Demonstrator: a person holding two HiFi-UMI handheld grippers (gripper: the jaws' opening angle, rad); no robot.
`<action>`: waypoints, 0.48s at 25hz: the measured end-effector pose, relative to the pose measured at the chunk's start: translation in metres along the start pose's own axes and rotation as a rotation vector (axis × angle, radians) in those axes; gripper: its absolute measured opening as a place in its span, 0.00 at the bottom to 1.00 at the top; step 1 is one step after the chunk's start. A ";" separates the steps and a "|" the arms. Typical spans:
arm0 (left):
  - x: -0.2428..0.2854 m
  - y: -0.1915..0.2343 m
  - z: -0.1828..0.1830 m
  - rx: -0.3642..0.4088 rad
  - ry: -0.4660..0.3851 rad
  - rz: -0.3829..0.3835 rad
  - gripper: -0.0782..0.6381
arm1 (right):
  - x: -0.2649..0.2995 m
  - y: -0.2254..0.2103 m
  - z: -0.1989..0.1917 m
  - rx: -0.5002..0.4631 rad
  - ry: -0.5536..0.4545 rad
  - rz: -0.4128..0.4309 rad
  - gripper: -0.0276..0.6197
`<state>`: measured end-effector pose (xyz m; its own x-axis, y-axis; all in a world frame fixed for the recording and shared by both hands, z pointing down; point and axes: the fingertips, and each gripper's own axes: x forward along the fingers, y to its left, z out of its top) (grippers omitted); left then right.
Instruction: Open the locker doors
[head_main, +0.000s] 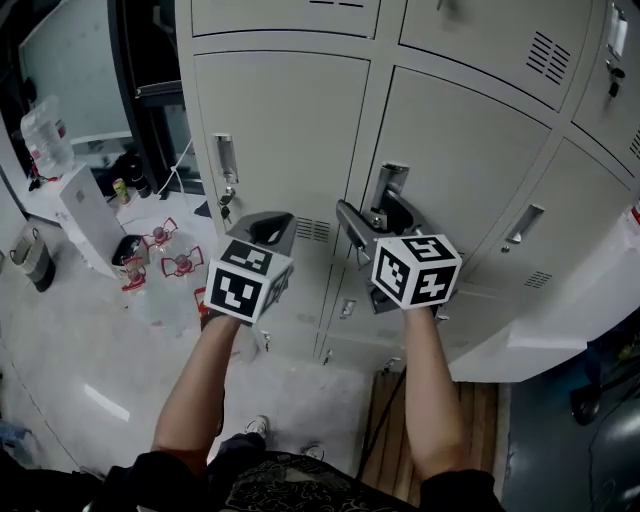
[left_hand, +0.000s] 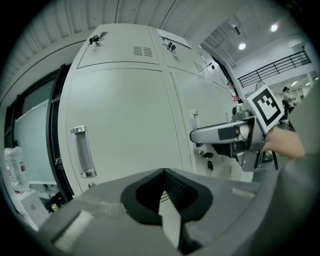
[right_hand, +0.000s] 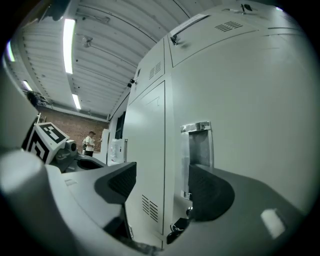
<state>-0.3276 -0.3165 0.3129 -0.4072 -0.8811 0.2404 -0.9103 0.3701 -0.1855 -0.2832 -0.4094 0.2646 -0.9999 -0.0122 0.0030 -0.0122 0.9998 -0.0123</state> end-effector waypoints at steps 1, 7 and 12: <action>-0.002 -0.001 -0.003 -0.003 0.006 0.006 0.11 | -0.001 0.000 0.000 0.000 0.002 0.006 0.53; -0.015 -0.011 -0.016 -0.019 0.024 0.020 0.11 | -0.006 0.006 0.000 -0.005 0.009 0.021 0.53; -0.025 -0.020 -0.017 -0.015 0.018 0.002 0.11 | -0.015 0.012 -0.001 0.001 0.020 0.009 0.53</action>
<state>-0.3004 -0.2971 0.3268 -0.4105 -0.8749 0.2571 -0.9103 0.3767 -0.1717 -0.2683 -0.3968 0.2657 -0.9997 -0.0029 0.0229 -0.0032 0.9999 -0.0135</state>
